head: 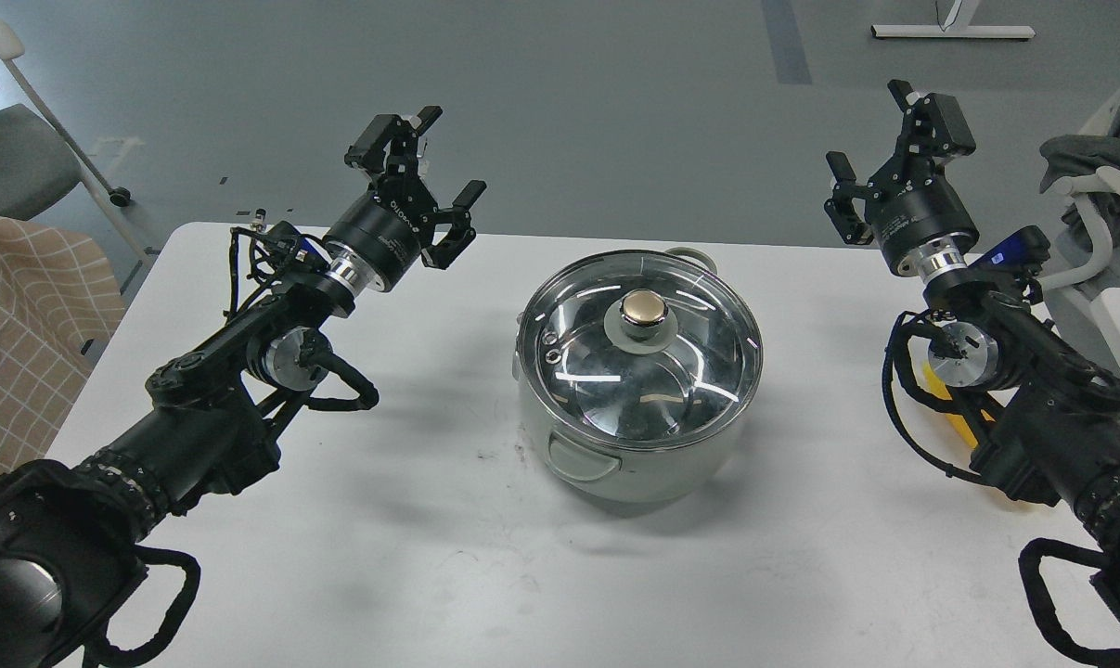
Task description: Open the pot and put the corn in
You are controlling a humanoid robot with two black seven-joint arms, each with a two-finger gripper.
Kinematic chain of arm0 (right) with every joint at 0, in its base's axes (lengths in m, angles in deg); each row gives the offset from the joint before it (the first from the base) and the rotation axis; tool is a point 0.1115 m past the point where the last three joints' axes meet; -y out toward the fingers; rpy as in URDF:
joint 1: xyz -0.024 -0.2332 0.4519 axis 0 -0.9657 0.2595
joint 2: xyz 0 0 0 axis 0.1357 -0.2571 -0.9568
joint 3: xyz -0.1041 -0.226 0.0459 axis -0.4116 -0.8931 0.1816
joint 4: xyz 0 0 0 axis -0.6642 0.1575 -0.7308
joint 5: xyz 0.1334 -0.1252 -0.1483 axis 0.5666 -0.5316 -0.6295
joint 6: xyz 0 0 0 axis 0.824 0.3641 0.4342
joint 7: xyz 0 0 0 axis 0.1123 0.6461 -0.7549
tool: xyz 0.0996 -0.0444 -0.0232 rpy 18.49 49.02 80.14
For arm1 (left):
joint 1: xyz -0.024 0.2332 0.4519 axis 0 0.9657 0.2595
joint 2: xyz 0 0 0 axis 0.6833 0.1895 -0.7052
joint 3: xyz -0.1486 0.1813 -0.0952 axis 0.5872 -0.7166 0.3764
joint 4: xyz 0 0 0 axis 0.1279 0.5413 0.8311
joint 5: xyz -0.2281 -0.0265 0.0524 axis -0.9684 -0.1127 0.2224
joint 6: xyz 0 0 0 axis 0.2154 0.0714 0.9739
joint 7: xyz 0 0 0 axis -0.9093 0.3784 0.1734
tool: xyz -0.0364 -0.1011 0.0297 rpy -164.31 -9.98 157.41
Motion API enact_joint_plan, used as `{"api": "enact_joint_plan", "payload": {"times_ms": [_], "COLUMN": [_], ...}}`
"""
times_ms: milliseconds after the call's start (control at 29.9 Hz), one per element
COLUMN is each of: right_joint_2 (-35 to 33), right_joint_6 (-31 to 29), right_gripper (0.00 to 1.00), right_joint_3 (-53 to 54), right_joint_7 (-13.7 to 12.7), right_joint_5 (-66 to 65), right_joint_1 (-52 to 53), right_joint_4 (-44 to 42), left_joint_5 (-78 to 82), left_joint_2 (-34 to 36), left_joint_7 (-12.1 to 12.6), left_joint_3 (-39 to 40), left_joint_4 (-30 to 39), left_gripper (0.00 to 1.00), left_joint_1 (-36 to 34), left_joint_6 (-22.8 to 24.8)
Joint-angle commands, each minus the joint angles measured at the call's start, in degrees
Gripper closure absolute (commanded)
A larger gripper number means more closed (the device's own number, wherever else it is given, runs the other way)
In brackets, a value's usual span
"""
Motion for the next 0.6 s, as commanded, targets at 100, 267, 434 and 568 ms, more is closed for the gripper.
{"api": "enact_joint_plan", "payload": {"times_ms": [100, 267, 434, 568], "right_joint_2": [-0.6, -0.5, -0.3, -0.5], "right_joint_6": [0.2, 0.2, 0.2, 0.2], "right_gripper": [0.0, 0.0, 0.0, 0.0], "right_joint_3": [0.1, 0.1, 0.2, 0.2], "right_joint_7": [0.0, 0.0, 0.0, 0.0], "right_joint_5": [0.0, 0.0, 0.0, 0.0], "right_joint_1": [-0.4, -0.4, -0.5, -0.5], "right_joint_4": [0.4, 0.3, 0.4, 0.4], "left_joint_5": [0.0, -0.8, -0.8, -0.8], "left_joint_2": [-0.7, -0.4, -1.0, -1.4], "left_joint_7": [-0.7, -0.9, -3.4, -4.3], "left_joint_3": [-0.1, -0.1, 0.1, 0.0], "left_joint_4": [0.6, 0.0, -0.1, -0.1], "left_gripper": [0.02, 0.02, 0.02, 0.02], "left_joint_1": [-0.1, -0.3, -0.8, -0.9], "left_joint_6": [-0.1, 0.0, -0.8, -1.5]}}
